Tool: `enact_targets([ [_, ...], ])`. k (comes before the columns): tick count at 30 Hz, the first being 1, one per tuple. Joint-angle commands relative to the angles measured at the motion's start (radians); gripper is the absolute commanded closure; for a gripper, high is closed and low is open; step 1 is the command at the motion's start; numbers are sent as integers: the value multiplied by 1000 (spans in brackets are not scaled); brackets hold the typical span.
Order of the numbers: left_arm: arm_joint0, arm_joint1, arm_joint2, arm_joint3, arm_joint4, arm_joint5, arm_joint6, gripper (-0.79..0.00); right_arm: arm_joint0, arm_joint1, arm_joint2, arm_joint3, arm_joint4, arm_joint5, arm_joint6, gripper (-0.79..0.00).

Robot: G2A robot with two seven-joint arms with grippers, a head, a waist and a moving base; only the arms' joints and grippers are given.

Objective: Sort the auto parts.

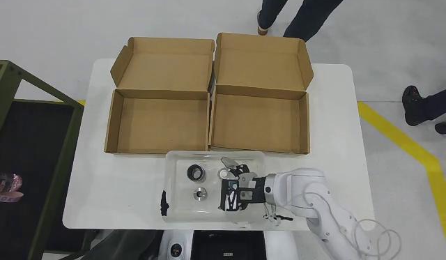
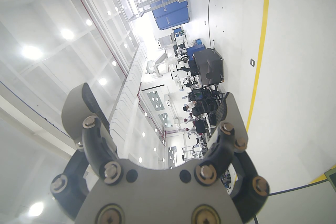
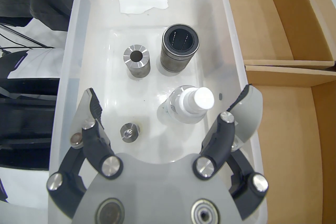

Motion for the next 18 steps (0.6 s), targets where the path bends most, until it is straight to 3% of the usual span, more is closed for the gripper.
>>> enact_targets([
  [1,0,0,0,0,0,0,0,-785,4,0,-2,7,17,13,9,-785],
  [9,0,0,0,0,0,0,0,-785,30,3,-16,46,86,55,65,-751],
  [16,0,0,0,0,0,0,0,-785,58,4,-36,72,108,83,83,-499],
  [18,0,0,0,0,0,0,0,-785,65,4,-42,79,112,88,85,-391],
])
